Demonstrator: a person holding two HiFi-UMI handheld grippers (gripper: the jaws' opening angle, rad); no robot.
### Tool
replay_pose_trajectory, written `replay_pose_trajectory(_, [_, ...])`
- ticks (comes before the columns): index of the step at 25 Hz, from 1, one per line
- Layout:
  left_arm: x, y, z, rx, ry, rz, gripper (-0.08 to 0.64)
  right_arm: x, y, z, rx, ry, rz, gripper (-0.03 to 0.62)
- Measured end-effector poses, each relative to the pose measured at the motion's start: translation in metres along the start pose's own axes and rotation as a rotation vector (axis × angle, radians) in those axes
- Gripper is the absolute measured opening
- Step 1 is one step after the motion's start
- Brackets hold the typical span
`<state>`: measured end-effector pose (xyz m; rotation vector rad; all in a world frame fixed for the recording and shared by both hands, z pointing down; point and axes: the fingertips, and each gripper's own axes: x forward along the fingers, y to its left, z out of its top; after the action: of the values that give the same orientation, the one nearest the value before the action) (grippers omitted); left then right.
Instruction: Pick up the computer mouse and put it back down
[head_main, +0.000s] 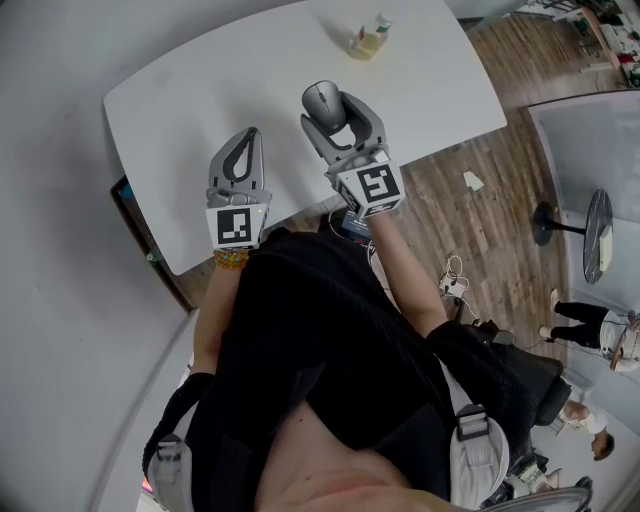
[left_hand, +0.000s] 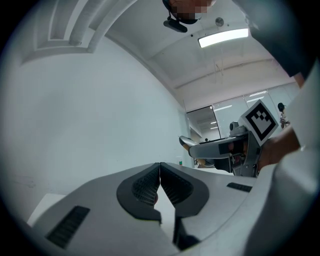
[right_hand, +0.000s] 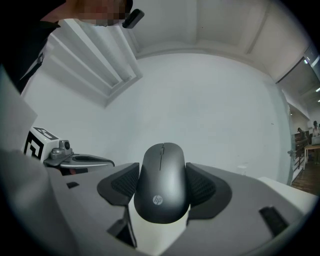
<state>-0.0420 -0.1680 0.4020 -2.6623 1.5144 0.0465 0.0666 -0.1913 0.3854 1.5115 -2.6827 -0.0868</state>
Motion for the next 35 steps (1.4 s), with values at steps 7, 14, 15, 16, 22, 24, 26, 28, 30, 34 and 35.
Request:
replay_pose_trajectory(7, [-0.002,0.001,0.005,0.013,0.001,0.012,0.014,-0.004,-0.004,-0.004,0.026,0.000,-0.015,0.282])
replay_pose_trajectory(14, [-0.006,0.002,-0.003,-0.002,0.002,0.012,0.014,-0.007,-0.006,-0.004,0.038,-0.008,-0.024,0.282])
replay_pose_trajectory(15, [-0.005,0.002,-0.004,-0.004,0.008,0.013,0.014,-0.006,-0.007,-0.003,0.037,-0.010,-0.024,0.282])
replay_pose_trajectory(16, [-0.005,0.002,-0.003,-0.003,0.010,0.011,0.014,-0.006,-0.007,-0.003,0.035,-0.011,-0.024,0.282])
replay_pose_trajectory(22, [-0.006,0.001,-0.003,0.012,0.002,0.006,0.014,-0.008,-0.009,-0.001,0.024,-0.017,-0.032,0.282])
replay_pose_trajectory(24, [-0.007,0.001,-0.004,0.006,0.018,0.010,0.014,-0.008,-0.011,-0.002,0.023,-0.019,-0.036,0.282])
replay_pose_trajectory(26, [-0.007,0.001,-0.005,0.009,0.024,0.010,0.014,-0.008,-0.011,-0.002,0.025,-0.019,-0.040,0.282])
replay_pose_trajectory(28, [-0.007,0.001,-0.006,0.012,0.021,0.009,0.014,-0.008,-0.012,-0.001,0.026,-0.019,-0.043,0.282])
replay_pose_trajectory(30, [-0.007,0.000,-0.008,0.011,0.016,0.006,0.014,-0.009,-0.013,-0.001,0.022,-0.022,-0.043,0.282])
replay_pose_trajectory(34, [-0.008,0.000,-0.009,0.008,0.018,0.008,0.014,-0.010,-0.014,0.001,0.022,-0.026,-0.043,0.282])
replay_pose_trajectory(35, [-0.008,0.001,-0.009,0.011,0.021,0.008,0.014,-0.010,-0.014,0.001,0.021,-0.028,-0.044,0.282])
